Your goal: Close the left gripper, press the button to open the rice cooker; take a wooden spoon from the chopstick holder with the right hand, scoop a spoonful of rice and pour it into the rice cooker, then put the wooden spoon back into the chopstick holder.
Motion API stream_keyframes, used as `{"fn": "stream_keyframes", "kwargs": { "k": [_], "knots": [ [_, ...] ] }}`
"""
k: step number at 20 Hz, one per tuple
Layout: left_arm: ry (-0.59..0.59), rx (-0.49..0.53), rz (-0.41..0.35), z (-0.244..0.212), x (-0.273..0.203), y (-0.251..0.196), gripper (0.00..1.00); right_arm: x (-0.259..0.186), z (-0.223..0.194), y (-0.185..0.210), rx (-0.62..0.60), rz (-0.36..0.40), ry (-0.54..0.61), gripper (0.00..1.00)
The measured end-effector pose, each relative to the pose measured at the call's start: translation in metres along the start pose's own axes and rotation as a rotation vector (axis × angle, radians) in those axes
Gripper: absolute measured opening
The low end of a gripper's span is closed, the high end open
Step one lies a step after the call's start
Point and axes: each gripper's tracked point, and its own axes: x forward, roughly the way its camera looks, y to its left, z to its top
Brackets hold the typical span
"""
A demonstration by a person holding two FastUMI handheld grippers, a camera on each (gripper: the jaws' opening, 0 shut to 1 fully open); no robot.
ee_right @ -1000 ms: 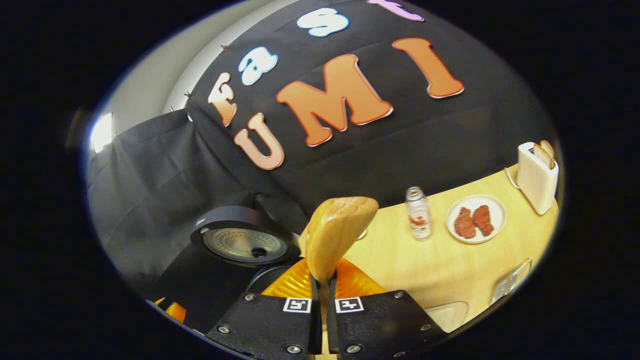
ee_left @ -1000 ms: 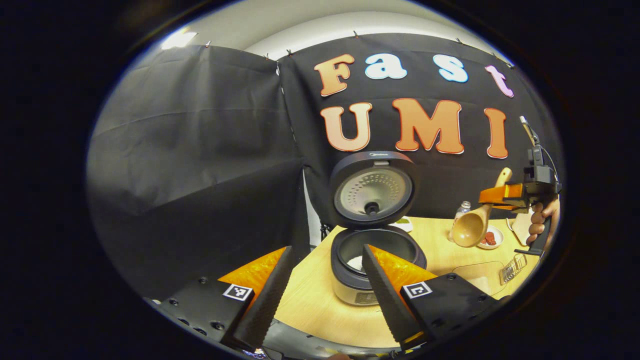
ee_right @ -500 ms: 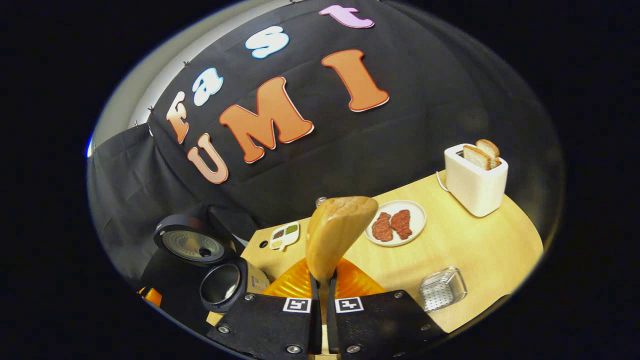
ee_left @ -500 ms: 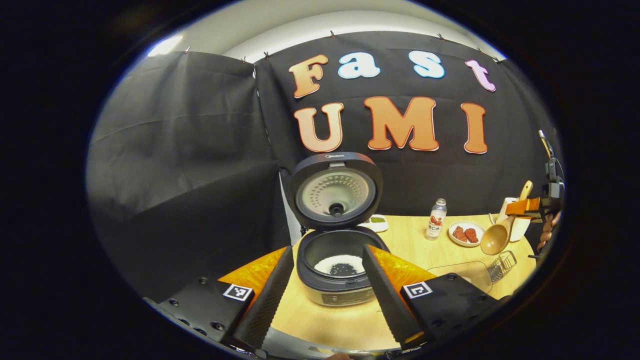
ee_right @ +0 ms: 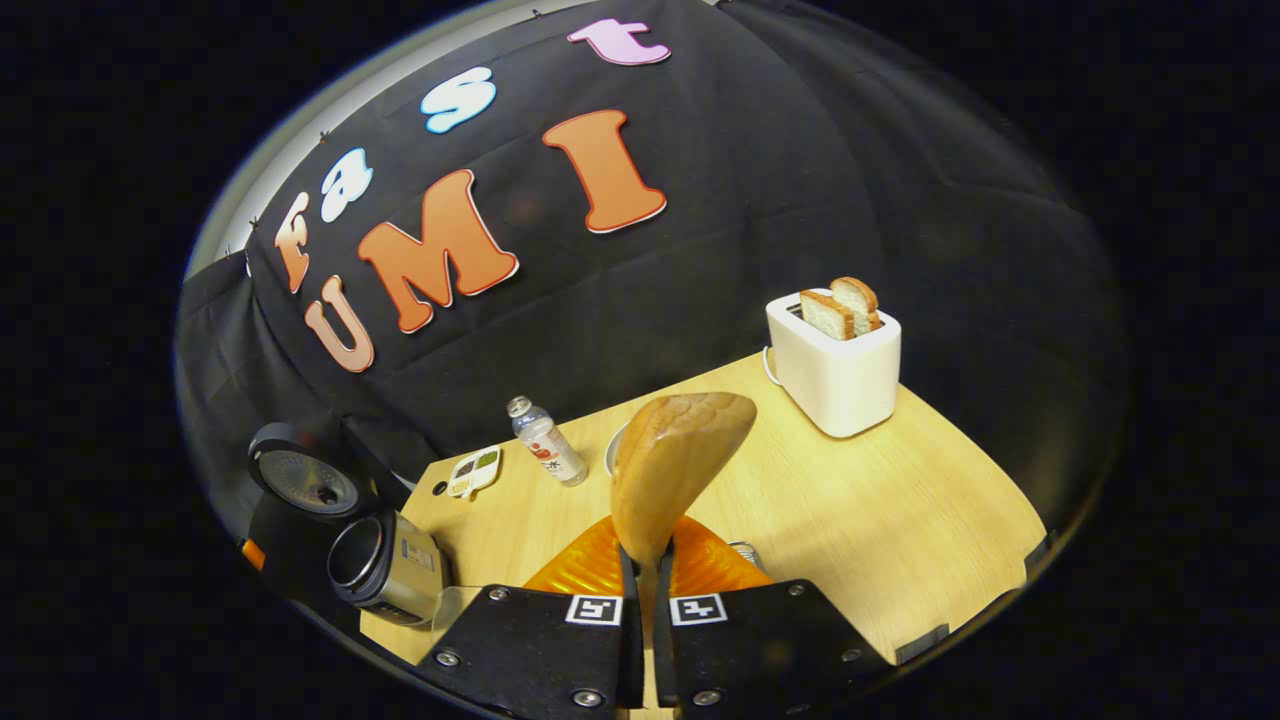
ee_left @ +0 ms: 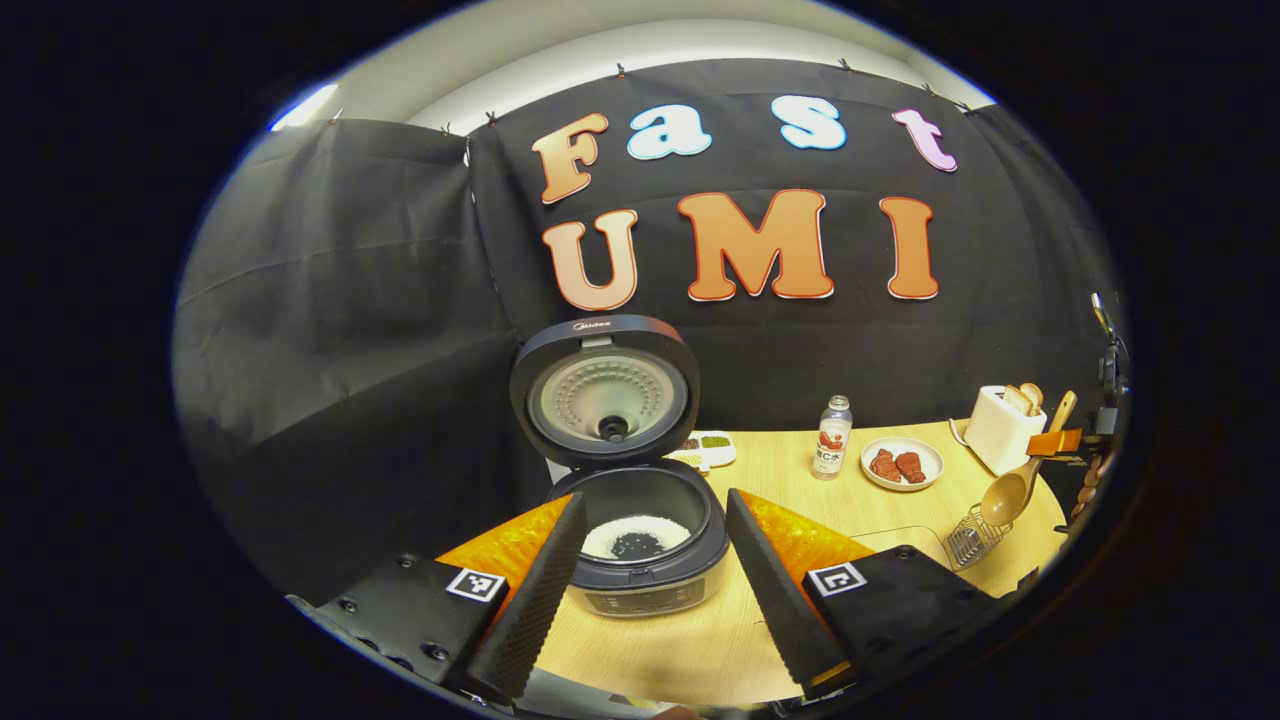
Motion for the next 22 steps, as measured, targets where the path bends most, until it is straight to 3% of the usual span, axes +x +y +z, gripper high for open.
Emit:
{"fn": "stream_keyframes", "kwargs": {
  "k": [2,3,4,5,6,7,9,10,11,12,13,19,22],
  "knots": [
    [-0.006,0.005,0.003,0.003,0.006,-0.001,0.94,0.011,-0.004,-0.016,-0.010,-0.025,0.005,0.04],
    [-0.007,0.005,0.006,0.004,0.005,-0.002,0.83,0.017,-0.007,-0.023,-0.018,-0.035,0.009,0.04],
    [-0.003,0.005,0.011,0.004,0.005,-0.002,1.00,0.024,-0.010,-0.027,-0.031,-0.038,0.013,0.04],
    [-0.003,0.007,0.017,0.006,0.003,-0.002,1.00,0.031,-0.016,-0.031,-0.050,-0.047,0.029,0.04],
    [-0.008,0.010,0.027,0.008,0.001,-0.001,0.84,0.037,-0.021,-0.038,-0.068,-0.058,0.043,0.04],
    [-0.013,0.013,0.039,0.010,-0.001,0.001,0.83,0.041,-0.025,-0.043,-0.080,-0.066,0.054,0.04],
    [-0.013,0.010,0.061,0.009,-0.004,0.007,0.84,0.047,-0.036,-0.043,-0.061,-0.060,0.086,0.03],
    [-0.007,0.006,0.071,0.006,-0.004,0.009,0.95,0.051,-0.043,-0.044,-0.049,-0.065,0.096,0.04],
    [0.000,0.003,0.079,0.003,-0.004,0.012,0.84,0.055,-0.051,-0.045,-0.045,-0.075,0.109,0.04],
    [0.007,0.003,0.088,0.001,-0.005,0.015,0.84,0.059,-0.060,-0.046,-0.053,-0.087,0.122,0.04],
    [0.012,0.003,0.094,0.000,-0.004,0.018,0.95,0.063,-0.067,-0.047,-0.069,-0.101,0.136,0.04],
    [0.013,0.004,0.091,0.005,0.007,0.020,0.95,0.062,-0.074,-0.046,-0.072,-0.099,0.157,0.06],
    [-0.011,0.015,0.075,0.017,0.013,0.016,0.95,0.059,-0.077,-0.050,-0.005,-0.102,0.221,0.15]
  ]
}}
